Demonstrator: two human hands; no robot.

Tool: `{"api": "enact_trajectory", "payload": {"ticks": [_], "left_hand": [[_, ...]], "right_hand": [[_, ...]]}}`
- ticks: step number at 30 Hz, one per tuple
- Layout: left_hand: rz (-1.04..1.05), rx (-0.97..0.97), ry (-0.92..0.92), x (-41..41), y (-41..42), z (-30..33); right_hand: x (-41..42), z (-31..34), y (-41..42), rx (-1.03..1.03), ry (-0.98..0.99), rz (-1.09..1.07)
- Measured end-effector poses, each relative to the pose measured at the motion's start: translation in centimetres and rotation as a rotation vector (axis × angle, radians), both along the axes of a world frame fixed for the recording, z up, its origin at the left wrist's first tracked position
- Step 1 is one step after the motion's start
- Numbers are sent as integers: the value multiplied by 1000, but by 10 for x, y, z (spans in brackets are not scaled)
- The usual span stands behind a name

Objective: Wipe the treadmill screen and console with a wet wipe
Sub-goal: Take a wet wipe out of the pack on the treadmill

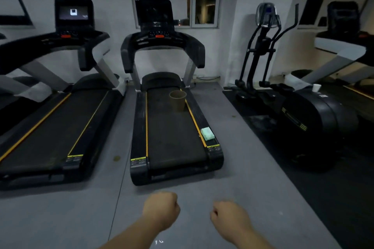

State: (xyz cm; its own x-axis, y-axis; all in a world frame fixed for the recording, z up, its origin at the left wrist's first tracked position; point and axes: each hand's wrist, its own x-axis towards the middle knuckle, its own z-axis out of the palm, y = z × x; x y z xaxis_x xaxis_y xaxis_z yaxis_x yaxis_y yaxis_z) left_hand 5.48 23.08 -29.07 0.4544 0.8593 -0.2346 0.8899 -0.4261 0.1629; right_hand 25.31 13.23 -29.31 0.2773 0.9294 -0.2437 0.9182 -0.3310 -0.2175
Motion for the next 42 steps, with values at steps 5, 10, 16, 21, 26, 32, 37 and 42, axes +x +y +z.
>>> {"api": "enact_trajectory", "payload": {"ticks": [5,10,16,21,26,32,37,42], "left_hand": [[-10,5,-37,59,81,-15],[-16,12,-81,143,176,-25],[19,-38,-84,247,286,-36],[32,-35,-86,308,381,-45],[-41,13,-43,356,487,-70],[-92,-30,21,408,611,-140],[-68,-93,27,451,693,-221],[3,-108,40,489,762,-349]], "right_hand": [[42,-15,83,50,20,-38],[118,-32,191,157,-2,-12],[216,-35,315,174,0,71],[276,-46,416,167,-1,101],[324,-79,523,134,-67,172],[363,-147,646,21,-53,162],[405,-227,726,-24,-28,168],[456,-358,800,-38,6,94]]}}
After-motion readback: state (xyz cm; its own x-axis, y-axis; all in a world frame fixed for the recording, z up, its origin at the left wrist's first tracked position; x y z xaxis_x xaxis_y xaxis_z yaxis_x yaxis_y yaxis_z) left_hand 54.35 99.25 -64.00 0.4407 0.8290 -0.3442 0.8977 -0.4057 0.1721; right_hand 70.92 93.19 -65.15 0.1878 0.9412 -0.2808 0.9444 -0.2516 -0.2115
